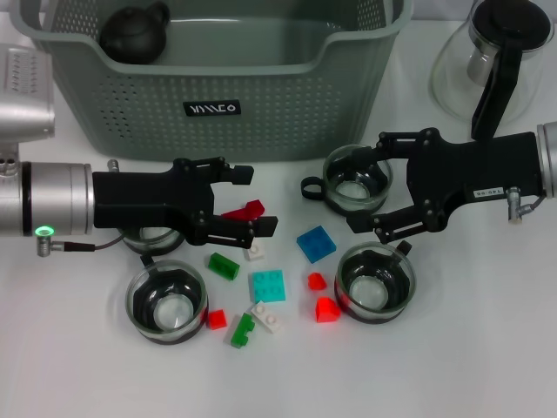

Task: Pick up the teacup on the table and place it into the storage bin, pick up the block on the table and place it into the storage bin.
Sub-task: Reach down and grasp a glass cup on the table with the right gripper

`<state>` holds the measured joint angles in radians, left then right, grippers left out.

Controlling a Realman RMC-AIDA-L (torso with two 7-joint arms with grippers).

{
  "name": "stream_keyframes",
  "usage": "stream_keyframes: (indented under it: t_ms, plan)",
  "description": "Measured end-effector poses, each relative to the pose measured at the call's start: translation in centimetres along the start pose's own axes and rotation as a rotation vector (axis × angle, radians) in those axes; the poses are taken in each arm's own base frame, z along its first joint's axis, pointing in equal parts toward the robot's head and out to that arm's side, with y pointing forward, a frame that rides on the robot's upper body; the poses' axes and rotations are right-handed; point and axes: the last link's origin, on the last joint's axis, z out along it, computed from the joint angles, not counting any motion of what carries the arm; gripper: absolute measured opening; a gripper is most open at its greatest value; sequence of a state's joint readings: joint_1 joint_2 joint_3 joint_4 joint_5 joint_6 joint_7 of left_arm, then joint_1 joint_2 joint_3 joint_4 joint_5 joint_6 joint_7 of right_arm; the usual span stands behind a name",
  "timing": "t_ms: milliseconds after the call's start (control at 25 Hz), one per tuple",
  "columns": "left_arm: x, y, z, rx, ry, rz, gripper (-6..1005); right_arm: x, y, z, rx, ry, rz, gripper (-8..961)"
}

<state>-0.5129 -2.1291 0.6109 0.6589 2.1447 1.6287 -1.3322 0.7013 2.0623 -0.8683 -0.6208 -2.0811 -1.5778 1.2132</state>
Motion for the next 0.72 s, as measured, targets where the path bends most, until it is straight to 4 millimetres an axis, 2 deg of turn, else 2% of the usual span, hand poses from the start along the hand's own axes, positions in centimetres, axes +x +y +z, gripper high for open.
stream_keyframes:
  t_ms: [440, 720]
  plan:
    - [0.4, -0.2, 0.2, -0.002, 0.003, 0.005, 930, -0.1, -0.1, -0.1, -0.001, 0.002, -0.006, 939]
    - [0.3, -0.1, 0.2, -0.008, -0.003, 0.01, 930, -0.5, 1.2, -1.6, -0.073, -0.011, -0.039, 937]
